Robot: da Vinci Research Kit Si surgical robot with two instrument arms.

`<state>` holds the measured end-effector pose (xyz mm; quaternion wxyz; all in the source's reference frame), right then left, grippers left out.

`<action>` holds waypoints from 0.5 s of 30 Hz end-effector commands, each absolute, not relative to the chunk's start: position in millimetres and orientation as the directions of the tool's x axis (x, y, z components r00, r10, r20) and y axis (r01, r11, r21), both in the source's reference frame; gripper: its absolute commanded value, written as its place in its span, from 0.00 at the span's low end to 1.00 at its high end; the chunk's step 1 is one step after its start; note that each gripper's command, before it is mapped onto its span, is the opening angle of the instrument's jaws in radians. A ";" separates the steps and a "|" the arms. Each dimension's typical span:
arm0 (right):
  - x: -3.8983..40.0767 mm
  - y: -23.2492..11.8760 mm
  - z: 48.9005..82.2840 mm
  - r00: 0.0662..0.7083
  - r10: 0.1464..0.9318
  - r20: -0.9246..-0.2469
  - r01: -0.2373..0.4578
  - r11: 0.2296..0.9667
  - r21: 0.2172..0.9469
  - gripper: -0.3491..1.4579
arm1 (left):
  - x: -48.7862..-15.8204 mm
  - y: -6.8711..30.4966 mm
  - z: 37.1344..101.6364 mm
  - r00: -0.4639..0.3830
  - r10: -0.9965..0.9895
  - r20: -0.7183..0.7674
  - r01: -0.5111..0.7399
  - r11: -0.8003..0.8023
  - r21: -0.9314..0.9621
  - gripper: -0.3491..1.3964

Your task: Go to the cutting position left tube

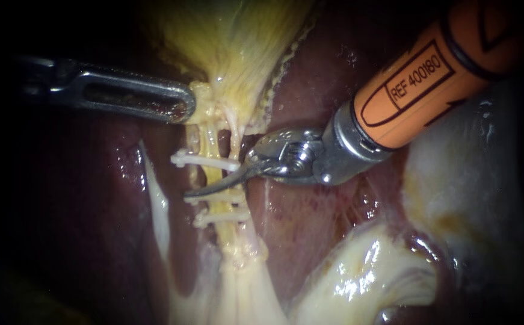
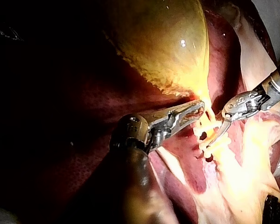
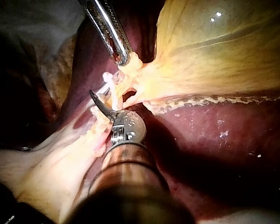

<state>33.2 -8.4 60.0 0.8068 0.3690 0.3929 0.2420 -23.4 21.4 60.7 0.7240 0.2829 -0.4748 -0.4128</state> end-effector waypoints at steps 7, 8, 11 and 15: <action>31.4 -8.5 59.5 0.579 0.675 -0.457 -0.089 0.609 0.788 0.84 | -23.1 21.4 60.6 0.209 -0.866 0.453 0.327 0.499 0.802 0.00; 31.0 -8.5 59.4 0.579 0.675 -0.457 -0.087 0.609 0.789 0.84 | -23.0 21.4 60.6 0.210 -0.866 0.453 0.327 0.499 0.803 0.00; 29.4 -8.4 59.0 0.582 0.672 -0.458 -0.079 0.607 0.790 0.85 | -22.7 21.5 60.5 0.210 -0.866 0.453 0.325 0.499 0.803 0.00; 27.2 -8.2 58.2 0.582 0.670 -0.460 -0.074 0.608 0.791 0.85 | -22.5 21.5 60.4 0.211 -0.866 0.453 0.324 0.499 0.804 0.00</action>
